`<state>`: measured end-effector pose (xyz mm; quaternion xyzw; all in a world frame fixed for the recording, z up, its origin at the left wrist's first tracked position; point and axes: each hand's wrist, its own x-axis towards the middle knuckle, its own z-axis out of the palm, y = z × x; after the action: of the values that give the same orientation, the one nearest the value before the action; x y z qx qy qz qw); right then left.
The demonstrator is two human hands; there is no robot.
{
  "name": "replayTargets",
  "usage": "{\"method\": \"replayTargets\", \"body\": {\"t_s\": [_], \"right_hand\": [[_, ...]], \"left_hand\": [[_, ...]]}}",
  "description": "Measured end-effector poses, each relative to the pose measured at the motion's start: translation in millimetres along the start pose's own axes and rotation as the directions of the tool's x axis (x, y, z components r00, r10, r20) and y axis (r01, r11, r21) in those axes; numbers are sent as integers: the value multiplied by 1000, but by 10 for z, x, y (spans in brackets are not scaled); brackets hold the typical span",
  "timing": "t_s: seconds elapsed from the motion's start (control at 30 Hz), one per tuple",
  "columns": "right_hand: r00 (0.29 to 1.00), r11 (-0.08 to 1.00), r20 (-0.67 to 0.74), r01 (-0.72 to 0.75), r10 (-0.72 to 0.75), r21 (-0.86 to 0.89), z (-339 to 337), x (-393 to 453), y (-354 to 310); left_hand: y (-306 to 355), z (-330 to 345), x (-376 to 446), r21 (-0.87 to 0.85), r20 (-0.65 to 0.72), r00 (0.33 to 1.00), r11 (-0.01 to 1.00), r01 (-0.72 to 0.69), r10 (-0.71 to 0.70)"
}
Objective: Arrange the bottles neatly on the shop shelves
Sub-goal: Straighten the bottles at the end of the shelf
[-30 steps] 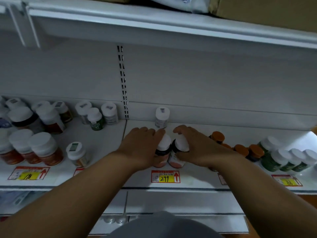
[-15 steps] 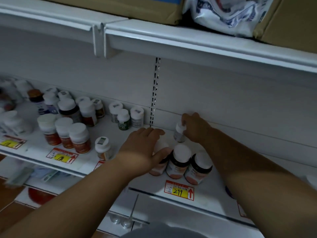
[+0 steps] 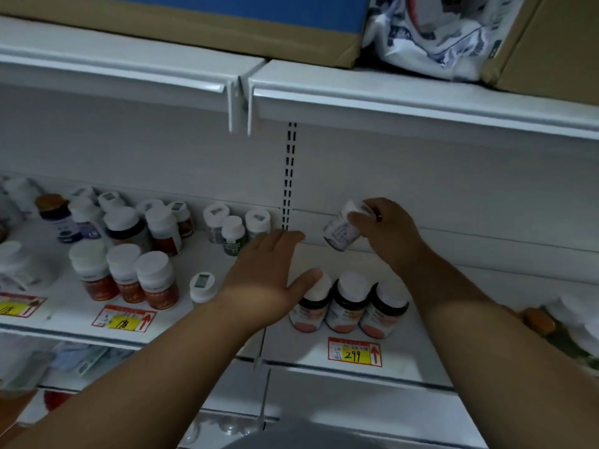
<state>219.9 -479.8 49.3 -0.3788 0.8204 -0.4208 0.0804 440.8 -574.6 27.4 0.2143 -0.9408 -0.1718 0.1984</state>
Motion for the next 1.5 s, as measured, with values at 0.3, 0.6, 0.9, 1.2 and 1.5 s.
{"method": "replayTargets", "body": {"t_s": [0.3,0.6,0.9,1.2,1.5], "right_hand": [[954,816,-142,-143,264,561,-188,-1029,-440],[862,894,-357,-208,359,398,-923,-2100,-46],[808,911,-446,-257,386,324,-2206,-2987,909],[818,913,-436,-242,374,329,-3312,-3160,1918],[773,907,-485,-287,409,307,-4114,-2752,2880]], "left_hand": [[344,30,-165,-206,14,985,964,-165,172],[1346,411,-384,-481,64,894,799,-362,444],[3025,1232,-458,-505,141,817,751,-426,559],[4222,2059,-236,-534,190,825,761,-368,532],[4990,2798,642,-526,202,803,754,-393,560]]}}
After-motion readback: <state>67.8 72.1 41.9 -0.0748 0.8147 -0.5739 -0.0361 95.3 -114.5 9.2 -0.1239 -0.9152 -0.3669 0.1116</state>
